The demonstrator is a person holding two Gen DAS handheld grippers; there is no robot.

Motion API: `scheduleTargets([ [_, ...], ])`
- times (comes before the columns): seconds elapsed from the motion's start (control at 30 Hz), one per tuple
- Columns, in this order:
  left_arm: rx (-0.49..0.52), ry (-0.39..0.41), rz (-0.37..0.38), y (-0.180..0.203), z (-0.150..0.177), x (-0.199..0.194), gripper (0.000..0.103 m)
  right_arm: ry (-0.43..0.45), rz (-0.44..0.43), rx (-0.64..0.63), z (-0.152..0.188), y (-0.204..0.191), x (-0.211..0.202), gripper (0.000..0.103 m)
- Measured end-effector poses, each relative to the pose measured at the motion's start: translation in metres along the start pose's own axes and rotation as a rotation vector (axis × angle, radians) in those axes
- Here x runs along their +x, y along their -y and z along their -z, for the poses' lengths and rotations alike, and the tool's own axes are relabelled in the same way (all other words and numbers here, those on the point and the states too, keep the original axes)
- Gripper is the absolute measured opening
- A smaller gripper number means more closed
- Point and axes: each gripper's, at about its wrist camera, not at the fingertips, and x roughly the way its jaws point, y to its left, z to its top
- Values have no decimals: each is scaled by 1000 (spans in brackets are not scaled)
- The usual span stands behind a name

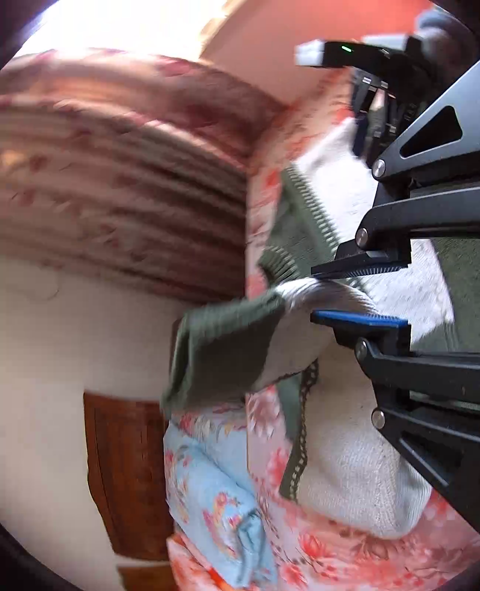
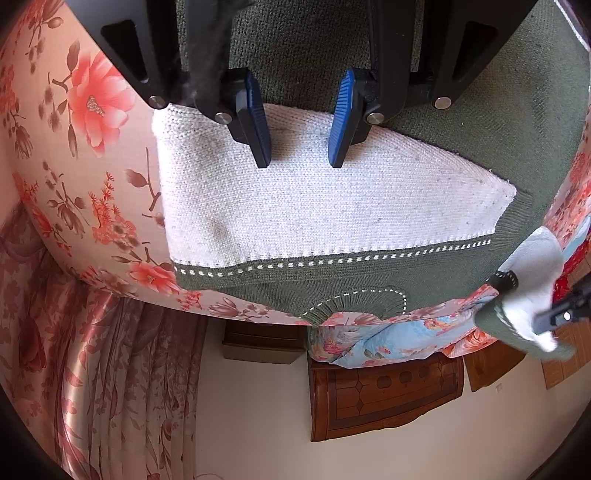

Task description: Fold small clothes

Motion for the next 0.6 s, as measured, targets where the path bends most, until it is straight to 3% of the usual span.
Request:
scheduleTargets([
  [0.03, 55, -47, -13, 16, 7, 16, 55, 0, -4, 4, 0, 1, 0, 33],
  [0.07, 96, -95, -16, 29, 17, 29, 103, 0, -8, 7, 0, 1, 0, 33],
  [0.13, 114, -140, -18, 38, 32, 38, 103, 1, -16, 13, 0, 3, 0, 33],
  [0.2, 86, -135, -42, 34, 41, 31, 103, 1, -22, 17, 0, 3, 0, 33],
  [0.33, -85, -43, -113, -6, 51, -5, 103, 2, -29, 22, 0, 4, 0, 34],
  [0.37, -125, -28, -166, -17, 56, -15, 103, 2, -31, 23, 0, 4, 0, 34],
  [0.47, -207, -70, -321, -47, 68, -20, 103, 2, -35, 26, 0, 4, 1, 34],
  [0.6, -259, -126, -358, -65, 78, -9, 103, 2, -34, 25, 0, 5, 0, 34],
])
